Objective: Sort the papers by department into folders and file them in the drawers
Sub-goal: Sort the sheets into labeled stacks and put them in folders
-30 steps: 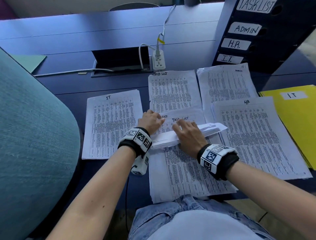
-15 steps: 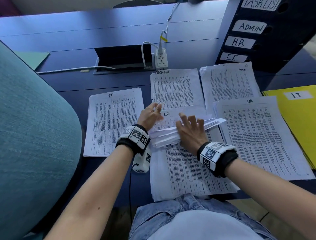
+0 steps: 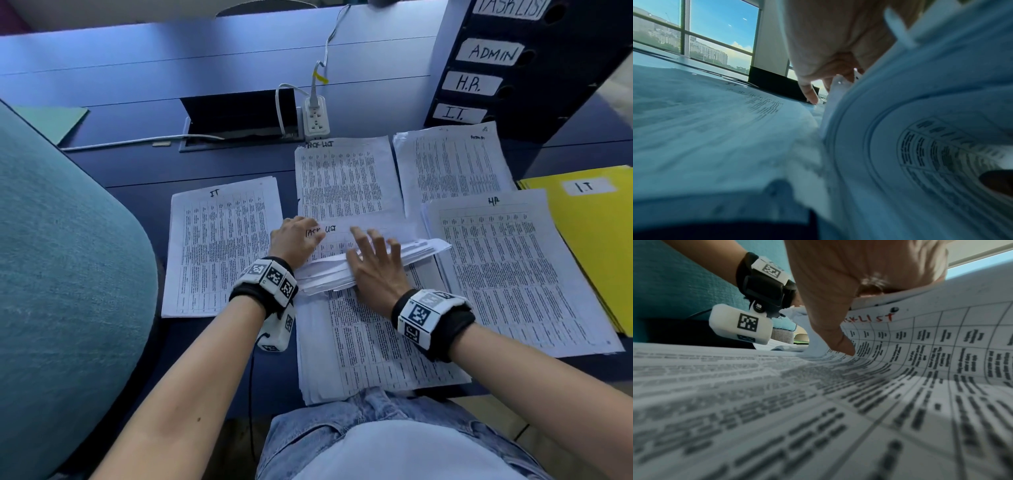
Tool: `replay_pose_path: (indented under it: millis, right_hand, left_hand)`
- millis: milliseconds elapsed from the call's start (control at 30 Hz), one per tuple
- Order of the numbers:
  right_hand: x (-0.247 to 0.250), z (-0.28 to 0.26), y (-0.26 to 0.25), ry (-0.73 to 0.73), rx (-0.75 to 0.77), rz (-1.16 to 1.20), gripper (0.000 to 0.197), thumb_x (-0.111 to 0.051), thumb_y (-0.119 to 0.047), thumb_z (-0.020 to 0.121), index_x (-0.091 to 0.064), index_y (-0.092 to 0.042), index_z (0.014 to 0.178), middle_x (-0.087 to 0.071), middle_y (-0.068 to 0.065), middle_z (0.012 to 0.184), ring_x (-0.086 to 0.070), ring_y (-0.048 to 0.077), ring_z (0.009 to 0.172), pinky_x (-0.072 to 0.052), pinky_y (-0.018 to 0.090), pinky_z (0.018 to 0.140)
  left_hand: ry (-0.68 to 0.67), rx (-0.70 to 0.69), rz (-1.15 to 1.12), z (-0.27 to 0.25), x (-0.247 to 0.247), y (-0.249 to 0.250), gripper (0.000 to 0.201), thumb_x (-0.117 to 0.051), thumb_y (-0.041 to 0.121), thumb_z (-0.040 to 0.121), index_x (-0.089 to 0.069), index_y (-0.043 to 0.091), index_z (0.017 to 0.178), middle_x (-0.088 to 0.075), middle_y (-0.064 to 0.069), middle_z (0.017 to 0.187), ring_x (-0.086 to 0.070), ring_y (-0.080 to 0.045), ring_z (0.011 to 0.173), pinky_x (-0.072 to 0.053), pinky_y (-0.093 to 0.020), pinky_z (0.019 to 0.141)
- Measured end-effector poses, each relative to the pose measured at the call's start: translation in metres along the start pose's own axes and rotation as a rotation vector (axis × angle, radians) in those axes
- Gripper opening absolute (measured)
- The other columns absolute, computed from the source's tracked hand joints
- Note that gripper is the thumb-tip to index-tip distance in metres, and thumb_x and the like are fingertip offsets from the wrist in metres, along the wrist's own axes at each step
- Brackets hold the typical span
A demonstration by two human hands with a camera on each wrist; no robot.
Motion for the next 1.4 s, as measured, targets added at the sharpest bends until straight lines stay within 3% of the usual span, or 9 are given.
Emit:
replay_pose_path:
  millis: [167, 267, 367, 533, 733, 867, 967, 1167, 1400]
  right_hand:
    - [-0.002, 0.003, 0.000, -0.102, 0.043, 0.004, 0.042, -0.052, -0.006, 0.079, -0.044, -0.009, 0.120, 0.005, 0.015, 0.156, 0.006, 0.035, 0.142, 0.002, 0.054, 0.112]
    - [-0.001, 0.003, 0.000, -0.098, 0.037, 0.002, 0.051, -0.053, -0.009, 0.079, -0.037, -0.008, 0.127, -0.008, 0.016, 0.154, -0.002, 0.033, 0.143, 0.000, 0.055, 0.112]
    - [0.004, 0.002, -0.005, 0.018, 0.055, 0.004, 0.063, -0.075, -0.014, 0.055, -0.041, -0.012, 0.108, -0.057, 0.014, 0.111, -0.057, 0.027, 0.104, -0.028, 0.052, 0.100]
    - [0.015, -0.006, -0.011, 0.162, 0.080, 0.080, 0.072, -0.077, -0.016, 0.043, -0.046, -0.011, 0.109, -0.062, 0.007, 0.086, -0.062, 0.024, 0.072, -0.027, 0.039, 0.080]
    - [0.020, -0.002, -0.002, 0.108, 0.032, 0.109, 0.038, -0.083, -0.010, 0.047, -0.063, -0.012, 0.079, -0.064, 0.006, 0.076, -0.061, 0.023, 0.071, -0.047, 0.038, 0.074]
    - [0.049, 0.017, 0.032, 0.106, -0.088, 0.266, 0.014, -0.050, -0.024, 0.093, -0.061, -0.015, 0.096, -0.064, 0.001, 0.093, -0.055, 0.018, 0.096, -0.023, 0.033, 0.095]
    - [0.078, 0.031, 0.059, 0.175, -0.199, 0.327, 0.015, -0.050, -0.023, 0.093, -0.062, -0.015, 0.096, -0.057, 0.001, 0.087, -0.053, 0.019, 0.100, -0.022, 0.034, 0.096]
    - [0.149, 0.036, 0.092, 0.410, -0.324, 0.561, 0.020, -0.057, -0.025, 0.089, -0.059, -0.012, 0.104, -0.060, 0.011, 0.107, -0.047, 0.024, 0.113, -0.022, 0.037, 0.099]
    - [0.145, -0.004, 0.158, 0.772, -0.547, 1.465, 0.082, -0.075, -0.033, 0.074, -0.029, -0.009, 0.138, -0.038, 0.010, 0.141, -0.041, 0.022, 0.128, -0.033, 0.043, 0.106]
  left_hand:
    - [-0.095, -0.012, -0.308, -0.008, 0.003, 0.007, 0.013, -0.066, 0.014, 0.084, -0.069, 0.002, 0.084, -0.066, -0.007, 0.076, -0.058, -0.012, 0.066, -0.049, -0.027, 0.068]
    - [-0.117, -0.005, -0.433, -0.012, 0.006, 0.012, 0.052, -0.060, 0.059, 0.075, -0.052, 0.017, 0.047, -0.046, 0.001, 0.050, -0.040, -0.002, 0.042, -0.035, -0.024, 0.056]
    - [-0.124, 0.087, -0.531, -0.017, 0.006, 0.011, 0.089, -0.021, 0.095, 0.055, -0.062, 0.016, 0.062, -0.063, -0.002, 0.072, -0.057, -0.011, 0.069, -0.043, -0.028, 0.081]
    - [-0.126, 0.122, -0.423, -0.018, 0.004, 0.005, 0.074, -0.005, 0.048, 0.096, -0.059, 0.000, 0.115, -0.054, -0.017, 0.129, -0.052, -0.028, 0.116, -0.035, -0.031, 0.096]
    - [-0.206, -0.014, -0.421, -0.026, 0.006, 0.023, 0.136, -0.002, 0.101, 0.032, -0.066, 0.000, 0.097, -0.061, -0.013, 0.118, -0.055, -0.020, 0.108, -0.029, -0.029, 0.093]
    - [-0.291, 0.034, -0.663, -0.033, 0.013, 0.030, 0.110, -0.026, 0.103, 0.028, -0.066, 0.015, 0.082, -0.068, -0.010, 0.089, -0.066, -0.016, 0.080, -0.047, -0.033, 0.087]
    - [-0.209, 0.016, -0.834, -0.033, 0.031, 0.035, 0.105, -0.042, 0.098, 0.035, -0.060, 0.023, 0.106, -0.063, -0.016, 0.113, -0.061, -0.027, 0.105, -0.046, -0.040, 0.092]
    - [0.149, -0.044, -0.860, -0.025, 0.085, 0.061, 0.006, -0.064, 0.015, 0.084, -0.059, 0.012, 0.082, -0.063, -0.002, 0.078, -0.061, -0.005, 0.061, -0.053, -0.021, 0.060]
    - [0.445, -0.183, -1.051, -0.042, 0.154, 0.086, 0.010, -0.052, -0.001, 0.089, -0.058, 0.001, 0.096, -0.070, 0.011, 0.069, -0.065, -0.002, 0.068, -0.054, -0.020, 0.066]
Point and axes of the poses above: each hand's wrist, its own z-axis towards the middle knuckle, its own x-axis out of the back of the hand, y = z × x, the point moved 9 cm from there along z, towards the middle knuckle
